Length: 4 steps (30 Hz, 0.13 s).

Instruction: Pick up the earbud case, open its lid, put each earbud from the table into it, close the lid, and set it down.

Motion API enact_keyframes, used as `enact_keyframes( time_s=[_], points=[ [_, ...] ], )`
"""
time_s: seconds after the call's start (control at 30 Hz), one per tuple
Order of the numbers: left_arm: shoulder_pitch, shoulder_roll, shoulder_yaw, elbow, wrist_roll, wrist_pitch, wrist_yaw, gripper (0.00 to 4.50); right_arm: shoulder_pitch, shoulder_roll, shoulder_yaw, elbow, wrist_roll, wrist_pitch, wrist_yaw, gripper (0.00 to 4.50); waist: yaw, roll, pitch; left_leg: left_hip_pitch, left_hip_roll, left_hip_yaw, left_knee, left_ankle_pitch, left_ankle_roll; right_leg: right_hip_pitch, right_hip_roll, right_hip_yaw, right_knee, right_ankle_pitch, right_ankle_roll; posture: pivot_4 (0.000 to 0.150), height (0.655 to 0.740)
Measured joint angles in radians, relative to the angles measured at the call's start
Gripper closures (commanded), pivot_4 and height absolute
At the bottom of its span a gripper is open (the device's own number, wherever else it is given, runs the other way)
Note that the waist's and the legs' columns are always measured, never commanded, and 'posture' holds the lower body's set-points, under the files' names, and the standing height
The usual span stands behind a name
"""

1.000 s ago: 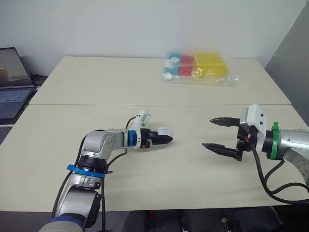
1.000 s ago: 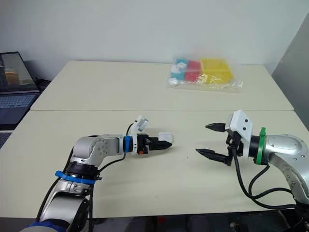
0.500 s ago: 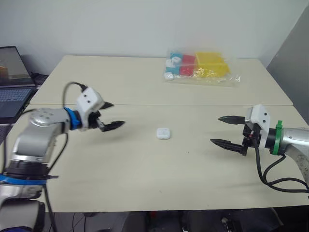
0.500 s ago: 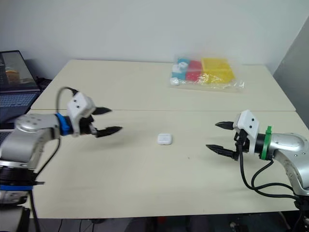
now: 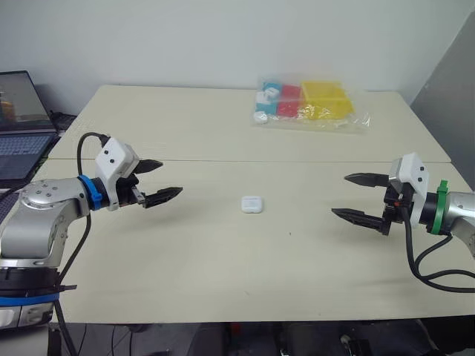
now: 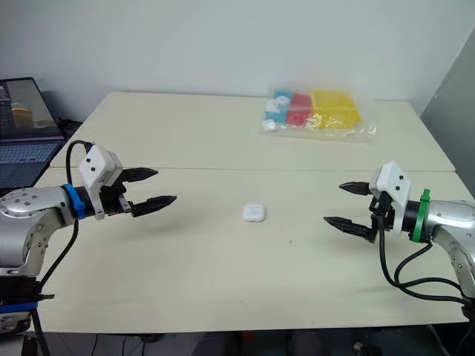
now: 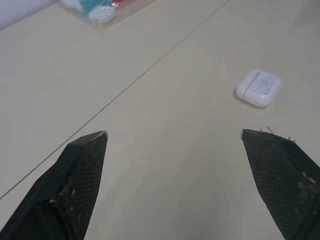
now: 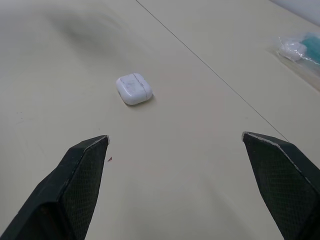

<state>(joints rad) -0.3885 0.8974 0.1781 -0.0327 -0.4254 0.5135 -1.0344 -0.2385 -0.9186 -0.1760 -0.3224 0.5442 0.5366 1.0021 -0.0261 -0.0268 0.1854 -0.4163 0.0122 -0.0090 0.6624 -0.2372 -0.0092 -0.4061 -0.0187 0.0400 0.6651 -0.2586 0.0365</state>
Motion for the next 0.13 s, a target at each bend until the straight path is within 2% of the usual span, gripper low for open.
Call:
enact_keyframes(
  time_s=[0.13],
  points=[
    [0.001,0.013,-0.001,-0.005,-0.022,0.053,-0.02,0.03,-0.002,0.0,0.0,0.003,0.0,0.002,0.0,0.0,-0.001,0.0,0.0,0.0,0.0,0.0,0.0,0.0,0.0,0.0,0.0,0.0,0.0,0.0,0.0,0.15,0.74]
  ],
)
